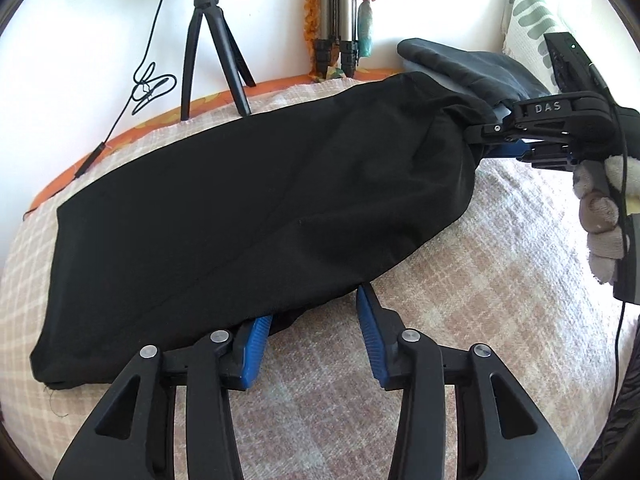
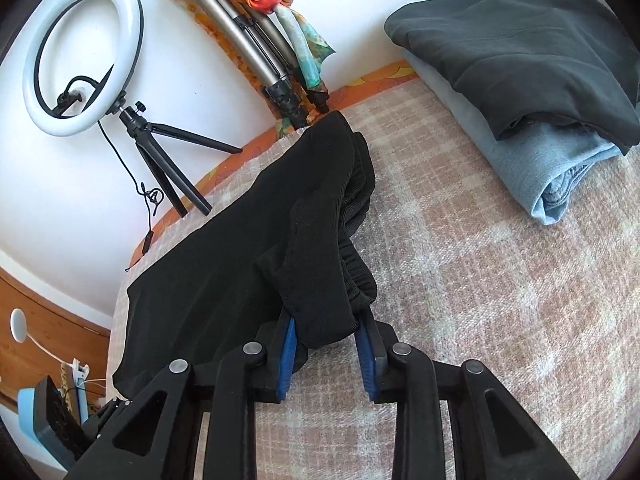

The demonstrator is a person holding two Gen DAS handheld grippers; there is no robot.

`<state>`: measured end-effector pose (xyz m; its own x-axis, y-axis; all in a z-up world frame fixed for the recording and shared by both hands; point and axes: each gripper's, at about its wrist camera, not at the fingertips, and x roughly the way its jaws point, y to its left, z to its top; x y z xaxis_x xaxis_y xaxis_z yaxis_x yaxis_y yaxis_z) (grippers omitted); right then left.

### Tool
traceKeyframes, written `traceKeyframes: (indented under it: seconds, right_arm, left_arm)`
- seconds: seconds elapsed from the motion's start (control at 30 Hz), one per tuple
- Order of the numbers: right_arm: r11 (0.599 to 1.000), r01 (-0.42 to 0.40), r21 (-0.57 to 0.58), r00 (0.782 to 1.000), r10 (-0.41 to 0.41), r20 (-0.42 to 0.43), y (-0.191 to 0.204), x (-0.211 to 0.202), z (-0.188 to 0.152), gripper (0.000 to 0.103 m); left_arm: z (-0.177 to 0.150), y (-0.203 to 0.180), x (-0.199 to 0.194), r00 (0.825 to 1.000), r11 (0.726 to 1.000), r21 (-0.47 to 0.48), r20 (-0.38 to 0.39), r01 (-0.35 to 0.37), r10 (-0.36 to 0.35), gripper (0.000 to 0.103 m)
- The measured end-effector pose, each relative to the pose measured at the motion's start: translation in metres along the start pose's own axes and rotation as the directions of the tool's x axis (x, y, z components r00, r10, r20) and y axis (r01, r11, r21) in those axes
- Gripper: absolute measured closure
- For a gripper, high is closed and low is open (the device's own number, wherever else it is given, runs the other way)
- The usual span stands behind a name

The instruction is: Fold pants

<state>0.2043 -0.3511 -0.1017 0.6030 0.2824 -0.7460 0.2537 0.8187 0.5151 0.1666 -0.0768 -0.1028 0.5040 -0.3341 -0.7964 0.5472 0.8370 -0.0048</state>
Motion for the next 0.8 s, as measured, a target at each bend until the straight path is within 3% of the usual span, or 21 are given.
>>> traceKeyframes:
  seconds: [0.07, 0.13, 0.4, 0.57, 0.7, 0.8]
  right_arm:
    - [1.000, -0.005, 0.008, 1.000, 0.005, 0.016, -0.001, -0.005, 0.001, 0.077]
    - [1.000, 0.009, -0.008, 0.999, -0.009, 0.032, 0.001, -0.010, 0.003, 0.077]
    - [0.998, 0.060, -0.006, 0.998, -0.060, 0.012, -0.004, -0.008, -0.003, 0.077]
    - [0.998, 0.069, -0.004, 0.998, -0.069, -0.011, -0.011, -0.007, -0.005, 0.074]
    - [0.993, 0.112, -0.031, 0.993, -0.111, 0.029, -0.009, -0.019, -0.004, 0.057]
    - [0.996, 0.083, 0.038, 0.996, -0.085, 0.035, -0.020, -0.026, -0.005, 0.047]
  left_arm:
    - [-0.002, 0.004, 0.002, 1.000, 1.000, -0.012, -0.003, -0.002, 0.002, 0.090]
    - [-0.005, 0.008, -0.001, 1.000, 0.999, -0.030, 0.003, 0.016, -0.016, 0.098]
    - [-0.025, 0.000, -0.021, 0.994, 0.994, -0.008, -0.014, 0.109, -0.109, 0.103]
    - [-0.032, -0.005, -0.027, 0.991, 0.993, -0.003, -0.052, 0.119, -0.119, 0.103]
    - [-0.015, 0.000, -0.043, 0.994, 0.994, -0.025, 0.002, 0.106, -0.106, 0.102]
    - [0.008, 0.004, -0.042, 0.996, 0.996, -0.037, 0.038, 0.082, -0.081, 0.102]
